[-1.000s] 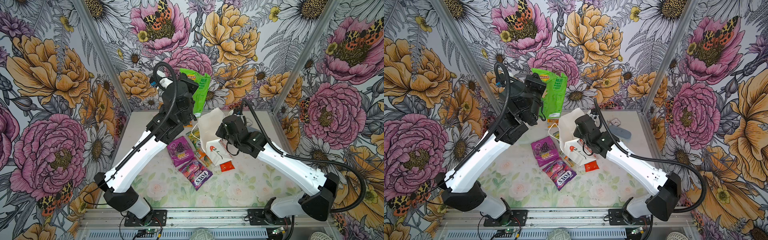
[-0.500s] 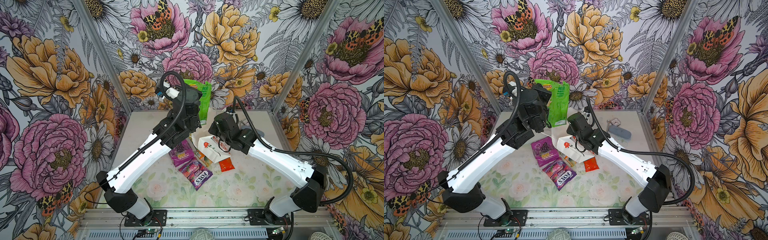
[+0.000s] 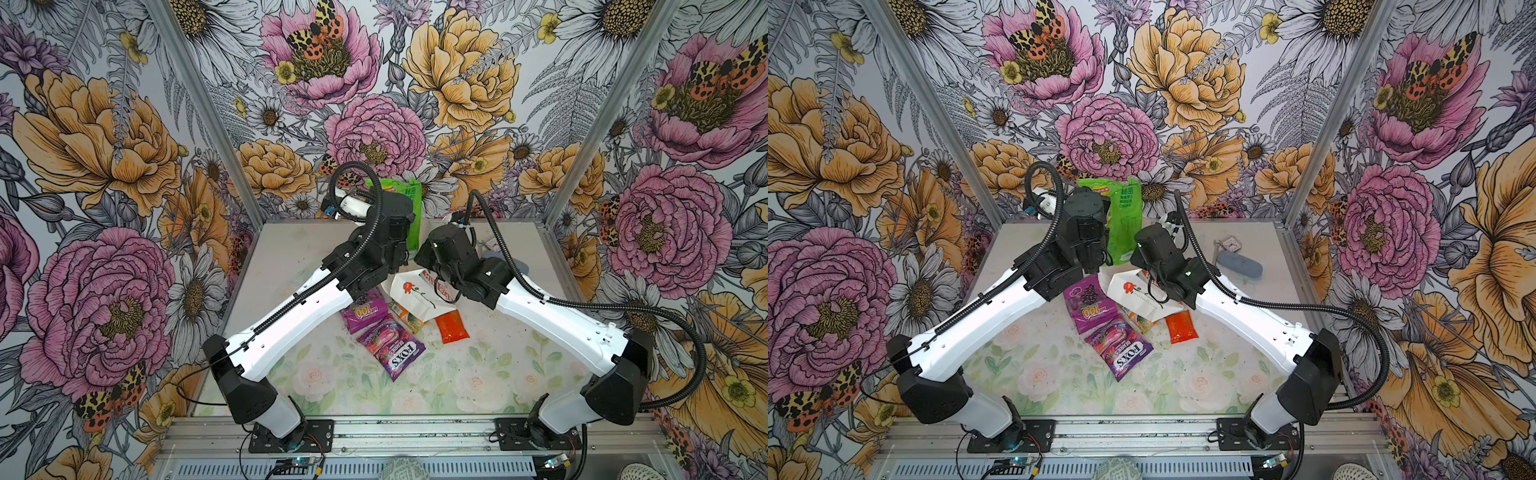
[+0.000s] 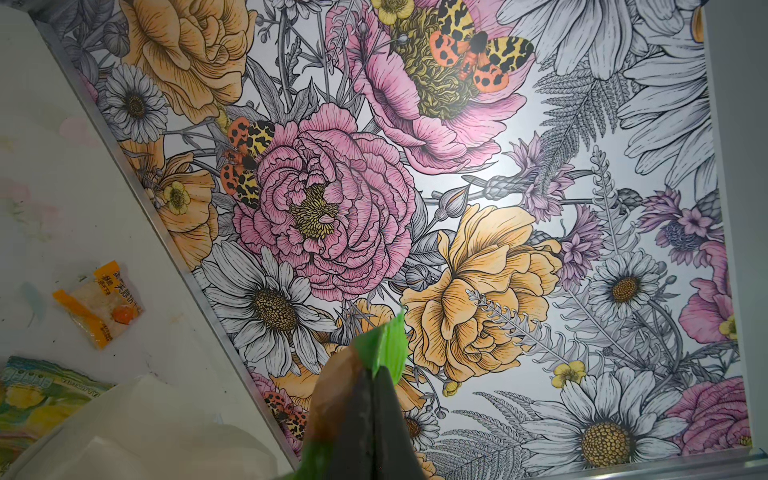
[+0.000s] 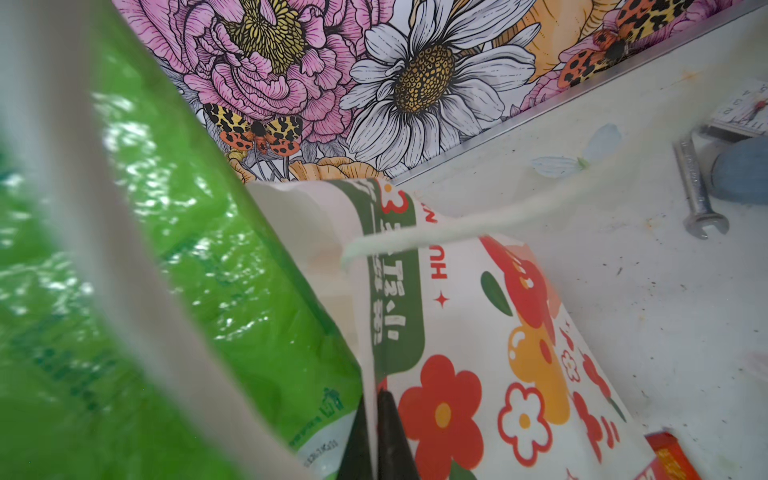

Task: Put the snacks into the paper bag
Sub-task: 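Lower the green chip bag into the paper bag opening with the left gripper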

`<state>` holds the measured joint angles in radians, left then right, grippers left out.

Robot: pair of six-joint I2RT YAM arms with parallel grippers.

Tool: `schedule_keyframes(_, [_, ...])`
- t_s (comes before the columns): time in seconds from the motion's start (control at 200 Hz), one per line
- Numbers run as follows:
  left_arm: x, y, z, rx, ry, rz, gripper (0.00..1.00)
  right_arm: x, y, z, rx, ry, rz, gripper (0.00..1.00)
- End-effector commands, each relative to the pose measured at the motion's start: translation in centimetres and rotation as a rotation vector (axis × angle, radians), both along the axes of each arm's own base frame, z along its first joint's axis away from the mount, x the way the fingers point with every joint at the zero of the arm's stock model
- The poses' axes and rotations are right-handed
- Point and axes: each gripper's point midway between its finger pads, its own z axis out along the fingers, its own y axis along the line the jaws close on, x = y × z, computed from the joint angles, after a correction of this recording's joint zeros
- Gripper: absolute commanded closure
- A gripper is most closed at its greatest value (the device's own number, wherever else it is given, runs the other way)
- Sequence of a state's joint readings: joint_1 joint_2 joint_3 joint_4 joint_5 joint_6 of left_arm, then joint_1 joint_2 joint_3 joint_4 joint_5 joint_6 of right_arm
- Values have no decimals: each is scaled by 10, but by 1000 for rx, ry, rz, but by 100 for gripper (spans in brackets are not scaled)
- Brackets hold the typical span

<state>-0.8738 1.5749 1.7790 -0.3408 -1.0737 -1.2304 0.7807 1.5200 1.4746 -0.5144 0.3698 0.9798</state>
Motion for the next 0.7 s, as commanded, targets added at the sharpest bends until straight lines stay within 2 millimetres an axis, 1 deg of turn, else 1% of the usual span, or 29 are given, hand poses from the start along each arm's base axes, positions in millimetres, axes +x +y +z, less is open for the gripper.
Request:
schedule_keyframes(0.0, [9,-4,-15,-75,0,23,100,-4,8,10,66,-28,32,100])
schedule_keyframes(0.105, [12,-8,-28,-134,-10,26,100,-6,10,9,88,-27,49,100])
schedule_keyframes(0.12, [12,-9,-33,-133,-6,27,100,-6,10,8,88,-27,47,100])
schedule_keyframes(0.225, [15,-13,-38,-179,-40,25,100,-5,6,3,100,-19,32,100])
schedule_keyframes(0.28, [14,-12,-39,-176,-41,33,100,-6,3,2,108,-21,21,100])
schedule_keyframes(0.33, [15,-10,-44,-174,-35,43,100,-8,0,0,111,-20,11,100])
schedule_keyframes(0.52, [5,-5,-60,-164,-31,54,100,-9,-15,-1,134,-30,-49,100])
schedule_keyframes(0.691, [-15,2,-65,-63,-17,135,100,-9,-19,-6,142,-27,-75,100])
